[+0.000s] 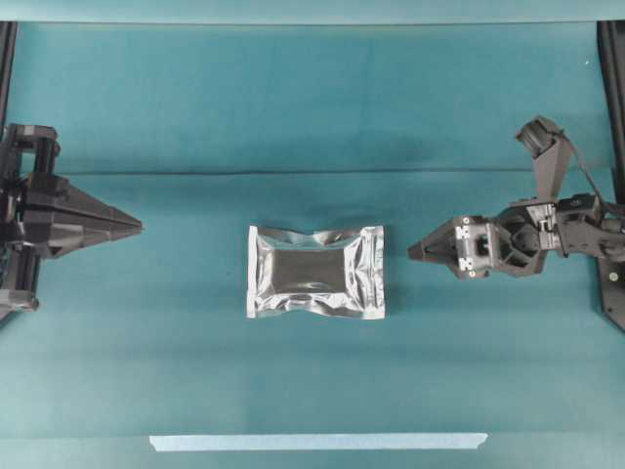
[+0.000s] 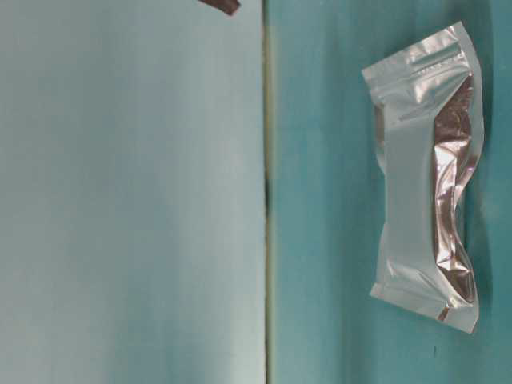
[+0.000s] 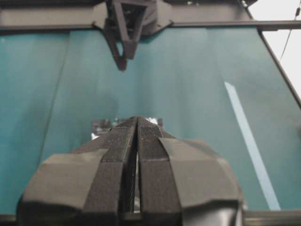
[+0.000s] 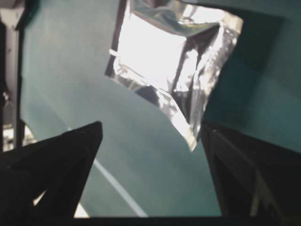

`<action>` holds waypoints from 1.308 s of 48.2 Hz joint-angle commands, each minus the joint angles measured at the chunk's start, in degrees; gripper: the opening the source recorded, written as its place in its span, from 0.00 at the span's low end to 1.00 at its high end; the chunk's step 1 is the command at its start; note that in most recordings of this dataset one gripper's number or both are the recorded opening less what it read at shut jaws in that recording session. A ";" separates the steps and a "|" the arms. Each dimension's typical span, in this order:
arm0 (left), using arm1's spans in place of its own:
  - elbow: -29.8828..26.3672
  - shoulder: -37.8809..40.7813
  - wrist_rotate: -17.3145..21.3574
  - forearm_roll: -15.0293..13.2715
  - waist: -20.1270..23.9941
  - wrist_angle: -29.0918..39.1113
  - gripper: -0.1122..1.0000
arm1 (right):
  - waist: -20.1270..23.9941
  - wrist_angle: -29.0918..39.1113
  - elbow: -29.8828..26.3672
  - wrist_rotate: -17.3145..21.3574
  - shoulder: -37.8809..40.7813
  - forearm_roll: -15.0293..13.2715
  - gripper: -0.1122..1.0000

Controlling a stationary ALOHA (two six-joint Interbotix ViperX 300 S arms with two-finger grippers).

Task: Hand over the silver zip bag and make it stand upright.
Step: 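Move the right gripper toward the right edge of the silver bag, then close the right gripper on the bag's right edge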

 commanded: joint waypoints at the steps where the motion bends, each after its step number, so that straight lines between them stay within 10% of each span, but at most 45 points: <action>1: -1.67 0.18 -0.26 0.18 0.09 -0.26 0.09 | 0.97 0.18 -0.62 0.35 1.05 2.11 0.93; 63: -1.23 0.18 -0.62 0.09 0.88 0.97 0.09 | 4.13 -10.11 -10.90 4.57 25.40 4.31 0.93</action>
